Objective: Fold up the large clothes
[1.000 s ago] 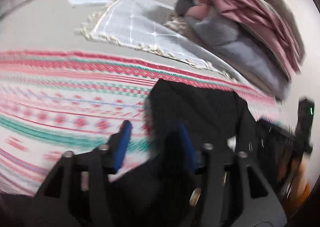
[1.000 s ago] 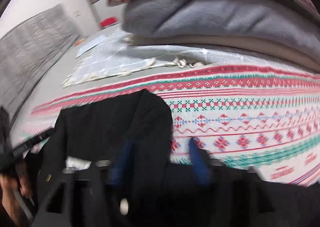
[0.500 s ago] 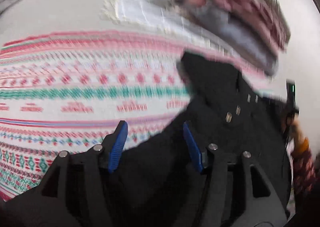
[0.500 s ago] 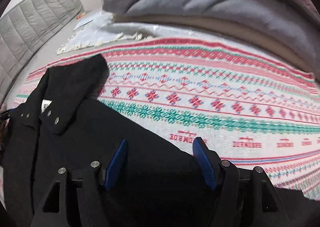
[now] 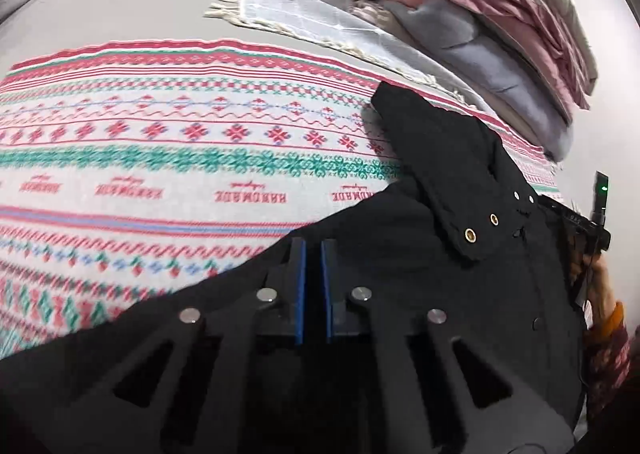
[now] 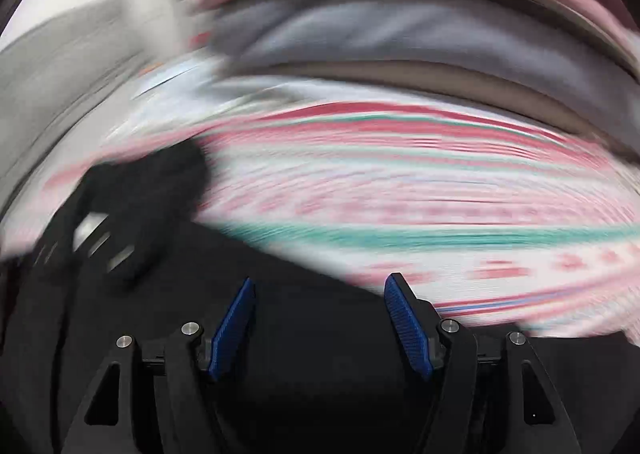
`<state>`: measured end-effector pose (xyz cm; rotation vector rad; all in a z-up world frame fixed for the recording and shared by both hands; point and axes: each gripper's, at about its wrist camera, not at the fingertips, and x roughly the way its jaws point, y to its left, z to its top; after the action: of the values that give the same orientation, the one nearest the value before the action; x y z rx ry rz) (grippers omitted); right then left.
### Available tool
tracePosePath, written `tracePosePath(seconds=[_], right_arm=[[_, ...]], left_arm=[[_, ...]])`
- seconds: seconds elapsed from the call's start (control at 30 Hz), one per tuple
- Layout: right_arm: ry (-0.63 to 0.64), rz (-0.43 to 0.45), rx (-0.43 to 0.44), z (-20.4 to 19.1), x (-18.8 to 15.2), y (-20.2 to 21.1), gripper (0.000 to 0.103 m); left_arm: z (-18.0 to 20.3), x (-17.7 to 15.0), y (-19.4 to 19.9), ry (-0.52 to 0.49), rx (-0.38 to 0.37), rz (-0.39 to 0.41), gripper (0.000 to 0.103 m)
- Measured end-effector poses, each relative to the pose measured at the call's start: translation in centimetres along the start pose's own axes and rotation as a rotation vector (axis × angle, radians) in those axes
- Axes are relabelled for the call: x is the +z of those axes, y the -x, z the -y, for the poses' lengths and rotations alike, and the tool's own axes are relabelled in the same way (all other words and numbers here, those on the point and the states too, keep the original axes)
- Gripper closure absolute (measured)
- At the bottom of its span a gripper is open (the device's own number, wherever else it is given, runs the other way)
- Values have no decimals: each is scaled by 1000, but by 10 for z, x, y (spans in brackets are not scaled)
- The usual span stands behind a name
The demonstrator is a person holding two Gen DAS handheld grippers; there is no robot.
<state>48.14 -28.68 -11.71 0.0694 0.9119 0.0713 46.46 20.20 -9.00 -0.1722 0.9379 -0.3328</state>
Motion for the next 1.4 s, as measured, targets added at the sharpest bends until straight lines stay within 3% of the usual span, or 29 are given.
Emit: tracePosePath(seconds=[0.03, 0.07, 0.1, 0.13, 0.2, 0.27, 0.43, 0.53, 0.6, 0.67, 0.77, 0.87, 0.93, 1.13, 1.23, 1.4], right_arm=[[-37, -4, -41, 9, 1, 7, 35], [-47, 4, -15, 13, -2, 16, 34], [-35, 17, 13, 10, -8, 30, 33], [-5, 27, 24, 3, -15, 45, 32], [41, 38, 30, -10, -33, 68, 27], [61, 37, 35, -22, -52, 90, 25], [30, 13, 78, -46, -100, 144, 23], [-12, -8, 92, -52, -115, 170, 22], [24, -22, 38, -66, -118, 185, 22], [41, -1, -9, -75, -124, 205, 22], [16, -8, 24, -84, -136, 224, 21], [-4, -5, 91, -87, -152, 232, 21], [7, 11, 142, -86, -163, 233, 21], [24, 39, 128, -79, -172, 234, 21], [-2, 46, 148, -75, -173, 233, 21], [-1, 60, 150, -79, -170, 227, 21]], left_arm=[[8, -3, 8, -11, 49, 7, 73], [14, -8, 17, -21, 70, 16, 59], [22, -15, 29, -34, 90, 49, 29], [32, -24, 43, -45, 118, 99, 16], [44, -43, 61, -64, 131, 136, 15], [54, -55, 71, -57, 138, 117, 15], [60, -100, 119, 102, 155, 153, 15], [57, -123, 151, 162, 273, 211, 15], [55, -136, 168, 177, 304, 237, 15], [44, -150, 185, 255, 307, 237, 15], [16, -166, 204, 377, 340, 231, 15], [-14, -179, 226, 453, 457, 285, 15], [-40, -190, 239, 478, 513, 361, 15], [-124, -223, 239, 653, 616, 409, 15], [-145, -241, 239, 726, 680, 474, 15], [-176, -244, 228, 784, 703, 565, 18]])
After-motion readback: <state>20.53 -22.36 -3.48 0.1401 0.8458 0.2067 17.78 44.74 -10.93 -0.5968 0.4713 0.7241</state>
